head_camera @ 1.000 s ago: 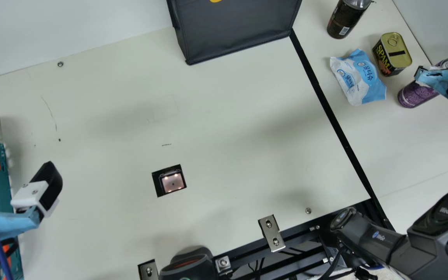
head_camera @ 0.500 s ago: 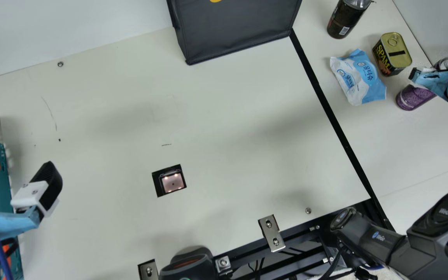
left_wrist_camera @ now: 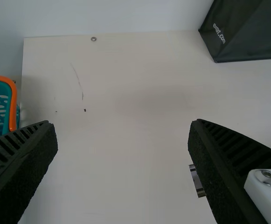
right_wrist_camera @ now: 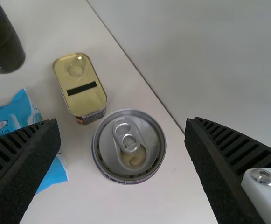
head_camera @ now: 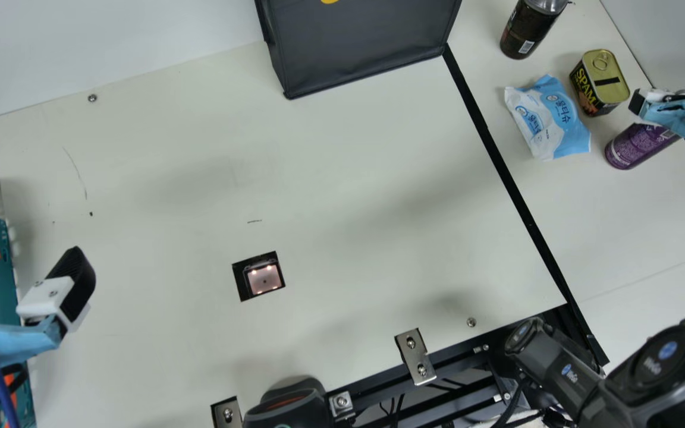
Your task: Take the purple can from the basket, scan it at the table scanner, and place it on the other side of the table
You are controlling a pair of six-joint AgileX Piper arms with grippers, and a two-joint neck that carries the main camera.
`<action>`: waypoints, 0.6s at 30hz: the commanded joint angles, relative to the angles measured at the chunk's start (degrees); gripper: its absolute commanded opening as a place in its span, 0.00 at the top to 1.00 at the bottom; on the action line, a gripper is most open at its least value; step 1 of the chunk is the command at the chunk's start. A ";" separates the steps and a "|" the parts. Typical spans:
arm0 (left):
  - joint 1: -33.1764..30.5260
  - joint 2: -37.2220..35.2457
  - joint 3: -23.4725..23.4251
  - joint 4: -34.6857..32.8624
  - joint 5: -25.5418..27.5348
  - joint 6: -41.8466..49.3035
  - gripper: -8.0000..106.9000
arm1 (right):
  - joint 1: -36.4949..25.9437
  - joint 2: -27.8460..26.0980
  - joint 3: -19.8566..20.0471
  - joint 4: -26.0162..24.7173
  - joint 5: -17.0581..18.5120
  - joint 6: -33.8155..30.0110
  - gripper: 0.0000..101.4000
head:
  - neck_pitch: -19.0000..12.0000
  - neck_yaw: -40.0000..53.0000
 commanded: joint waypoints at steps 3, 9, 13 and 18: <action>0.00 0.00 0.00 0.00 0.00 0.00 0.15 | 2.23 -3.40 -1.59 -3.99 1.63 3.21 0.06 | -1.40 -0.13; 0.00 0.00 0.00 0.00 0.00 0.00 0.15 | 7.38 -7.60 -3.85 -7.58 5.14 7.30 0.06 | -1.40 -0.13; 0.00 0.00 0.00 0.00 0.00 0.00 0.15 | 12.01 -9.95 -4.99 -9.70 7.43 10.10 0.06 | -1.40 -0.13; 0.00 0.00 0.00 0.00 0.00 0.00 0.15 | 19.05 -12.82 -6.10 -12.09 10.82 13.82 0.06 | -1.40 -0.13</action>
